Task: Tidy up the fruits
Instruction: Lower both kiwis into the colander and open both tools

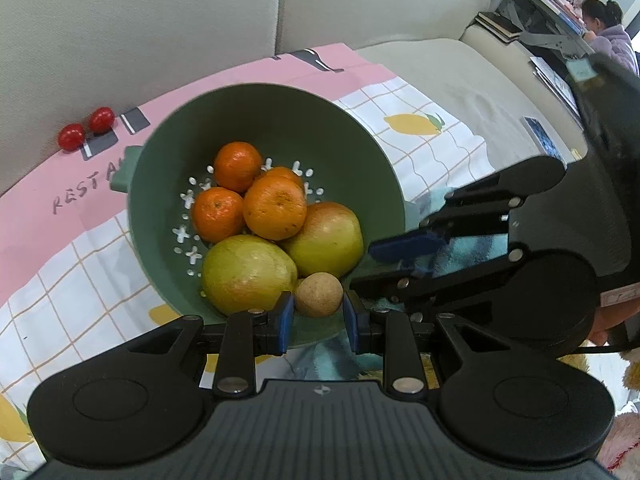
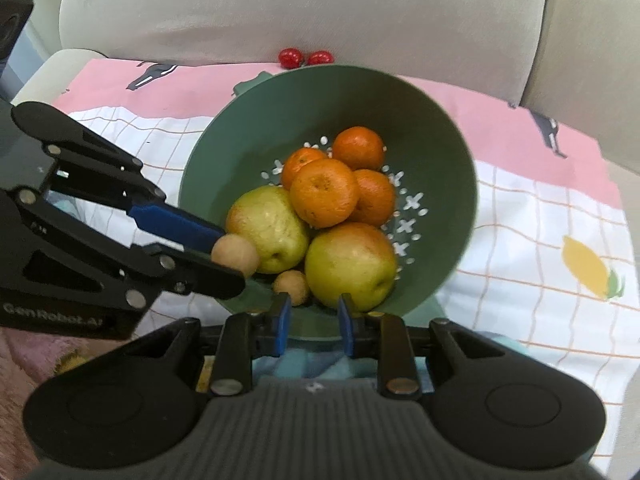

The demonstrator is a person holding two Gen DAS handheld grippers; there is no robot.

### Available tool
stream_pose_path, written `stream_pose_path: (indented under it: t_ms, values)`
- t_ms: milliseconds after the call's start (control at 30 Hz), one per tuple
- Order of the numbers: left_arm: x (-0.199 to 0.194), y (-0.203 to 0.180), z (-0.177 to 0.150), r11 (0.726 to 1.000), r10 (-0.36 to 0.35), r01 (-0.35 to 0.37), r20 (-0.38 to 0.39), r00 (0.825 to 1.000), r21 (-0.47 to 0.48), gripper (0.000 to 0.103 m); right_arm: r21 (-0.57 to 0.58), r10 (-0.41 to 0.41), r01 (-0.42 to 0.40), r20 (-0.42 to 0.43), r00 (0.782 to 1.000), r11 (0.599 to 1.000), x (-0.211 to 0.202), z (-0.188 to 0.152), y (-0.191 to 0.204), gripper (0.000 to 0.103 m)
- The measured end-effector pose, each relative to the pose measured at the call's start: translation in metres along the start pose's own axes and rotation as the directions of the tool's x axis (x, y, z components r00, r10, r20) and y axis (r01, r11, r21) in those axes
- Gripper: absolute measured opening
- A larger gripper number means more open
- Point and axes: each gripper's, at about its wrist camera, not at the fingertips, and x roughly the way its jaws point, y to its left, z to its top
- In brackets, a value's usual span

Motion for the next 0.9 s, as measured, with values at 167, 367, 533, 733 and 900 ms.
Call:
stream_pose_path:
  t_ms: [167,367,533,733,900]
  values:
    - [0.008,-0.002,0.000,1.000,-0.012,0.011,-0.025,1.000,-0.007,0.030,-0.026,-0.032,0.033,0.009,0.999,0.999,-0.005,-0.001,0.000,0.023]
    - [0.014,0.004,-0.003,0.999,-0.031,0.029,-0.044,0.999,-0.046,0.030,-0.050,-0.054,0.055,0.009,0.998,0.997,-0.006,0.000,0.003,0.024]
    - [0.016,0.009,-0.004,0.996,-0.044,0.040,-0.043,0.998,-0.084,0.030,-0.047,-0.064,0.064,0.010,0.998,0.997,-0.006,0.000,0.005,0.029]
    - [0.014,0.007,-0.004,0.996,-0.035,0.032,-0.037,0.999,-0.080,0.030,-0.053,-0.070,0.071,0.010,0.997,0.996,-0.006,0.000,0.006,0.029]
    - [0.009,0.009,-0.005,0.996,-0.024,0.022,-0.019,1.000,-0.092,0.044,-0.047,-0.078,0.079,0.016,0.997,0.996,-0.008,0.000,0.005,0.033]
